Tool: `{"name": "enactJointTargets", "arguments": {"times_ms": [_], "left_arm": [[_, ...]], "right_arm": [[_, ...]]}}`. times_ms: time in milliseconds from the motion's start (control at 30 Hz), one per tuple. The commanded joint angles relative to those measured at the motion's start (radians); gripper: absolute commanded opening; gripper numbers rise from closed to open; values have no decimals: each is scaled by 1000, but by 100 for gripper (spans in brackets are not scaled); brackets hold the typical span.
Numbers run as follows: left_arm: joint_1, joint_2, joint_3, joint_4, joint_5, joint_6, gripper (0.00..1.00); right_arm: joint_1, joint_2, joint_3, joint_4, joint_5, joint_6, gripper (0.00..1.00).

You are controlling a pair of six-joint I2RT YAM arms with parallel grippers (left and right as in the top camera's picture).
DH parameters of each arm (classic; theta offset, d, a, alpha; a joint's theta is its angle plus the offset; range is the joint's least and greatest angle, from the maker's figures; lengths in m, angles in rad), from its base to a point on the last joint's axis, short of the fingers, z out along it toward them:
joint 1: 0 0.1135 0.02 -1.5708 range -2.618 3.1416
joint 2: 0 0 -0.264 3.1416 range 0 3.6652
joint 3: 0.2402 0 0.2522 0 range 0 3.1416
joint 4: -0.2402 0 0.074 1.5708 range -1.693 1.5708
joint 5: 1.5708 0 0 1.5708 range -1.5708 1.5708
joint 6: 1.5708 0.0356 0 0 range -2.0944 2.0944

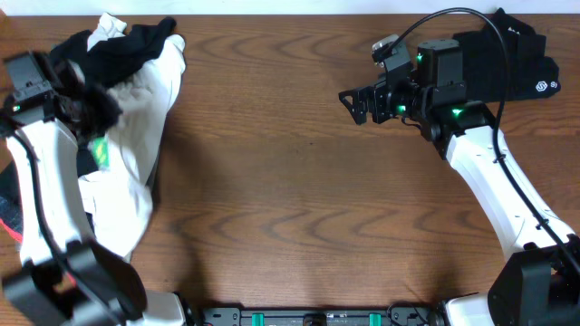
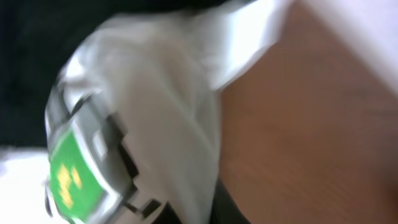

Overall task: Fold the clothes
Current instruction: 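Lift the white T-shirt with the left gripper toward the table center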

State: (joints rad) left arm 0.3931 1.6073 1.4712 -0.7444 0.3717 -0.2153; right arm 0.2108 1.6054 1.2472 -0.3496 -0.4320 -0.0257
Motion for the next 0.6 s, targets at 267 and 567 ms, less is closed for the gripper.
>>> {"name": "enactJointTargets", "arguments": {"times_ms": [267,567], "left_arm": [[-422,-219,139,244,223,-166,6],[-761,-155,143,573,212,-246,6]], "right_arm": [[-170,-15,13,20,-138,153,99],[-454,-106,13,-3,-374,153,99]]}}
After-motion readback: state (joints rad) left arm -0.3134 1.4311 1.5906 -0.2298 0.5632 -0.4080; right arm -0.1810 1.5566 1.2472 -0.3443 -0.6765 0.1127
